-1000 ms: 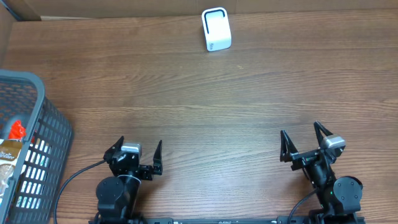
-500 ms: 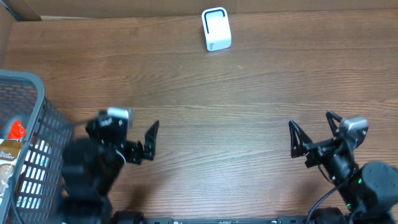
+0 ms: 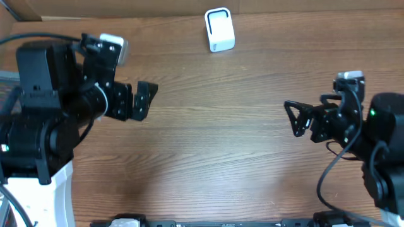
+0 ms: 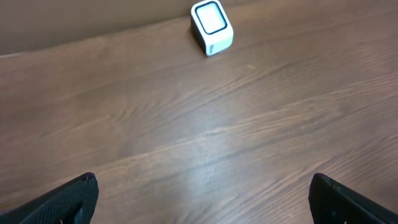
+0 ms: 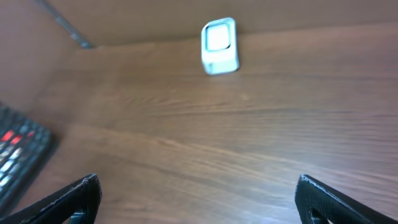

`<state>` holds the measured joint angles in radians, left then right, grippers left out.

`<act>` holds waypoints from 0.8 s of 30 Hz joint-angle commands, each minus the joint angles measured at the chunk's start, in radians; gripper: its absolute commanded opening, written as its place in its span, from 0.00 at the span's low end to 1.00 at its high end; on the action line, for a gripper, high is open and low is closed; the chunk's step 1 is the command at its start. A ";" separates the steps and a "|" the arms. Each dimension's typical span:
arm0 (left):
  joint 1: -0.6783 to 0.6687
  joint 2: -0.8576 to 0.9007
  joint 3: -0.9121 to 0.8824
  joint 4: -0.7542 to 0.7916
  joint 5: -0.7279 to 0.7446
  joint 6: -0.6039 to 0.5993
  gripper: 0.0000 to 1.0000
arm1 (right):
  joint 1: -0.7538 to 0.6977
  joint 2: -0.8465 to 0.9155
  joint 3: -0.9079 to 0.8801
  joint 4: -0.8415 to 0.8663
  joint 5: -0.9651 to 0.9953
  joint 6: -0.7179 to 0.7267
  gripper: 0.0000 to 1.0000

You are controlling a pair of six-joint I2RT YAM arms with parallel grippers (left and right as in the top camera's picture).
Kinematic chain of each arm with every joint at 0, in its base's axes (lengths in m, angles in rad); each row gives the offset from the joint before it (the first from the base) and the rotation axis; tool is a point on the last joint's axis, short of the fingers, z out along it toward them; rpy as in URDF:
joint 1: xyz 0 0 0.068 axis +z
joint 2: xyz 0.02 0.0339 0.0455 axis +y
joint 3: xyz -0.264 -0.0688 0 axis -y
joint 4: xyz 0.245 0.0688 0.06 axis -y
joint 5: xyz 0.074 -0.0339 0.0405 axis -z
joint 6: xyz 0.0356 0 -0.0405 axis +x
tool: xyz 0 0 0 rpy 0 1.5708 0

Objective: Scan the item barcode

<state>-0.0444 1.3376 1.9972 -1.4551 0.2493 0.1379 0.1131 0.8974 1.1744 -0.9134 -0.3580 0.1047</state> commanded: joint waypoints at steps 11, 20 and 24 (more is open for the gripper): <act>0.306 0.031 0.121 0.014 -0.409 -0.258 1.00 | 0.005 0.166 0.022 -0.007 -0.089 -0.004 1.00; 0.702 0.123 0.117 0.078 -0.491 -0.366 0.88 | 0.005 0.232 0.022 -0.041 0.045 -0.013 0.99; 0.748 0.180 0.100 0.061 -0.490 -0.421 0.87 | 0.005 0.241 0.022 -0.049 0.051 -0.036 1.00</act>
<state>0.6739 1.4738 2.1010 -1.3853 -0.2226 -0.1955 0.1131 1.1381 1.1744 -0.9657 -0.3405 0.0933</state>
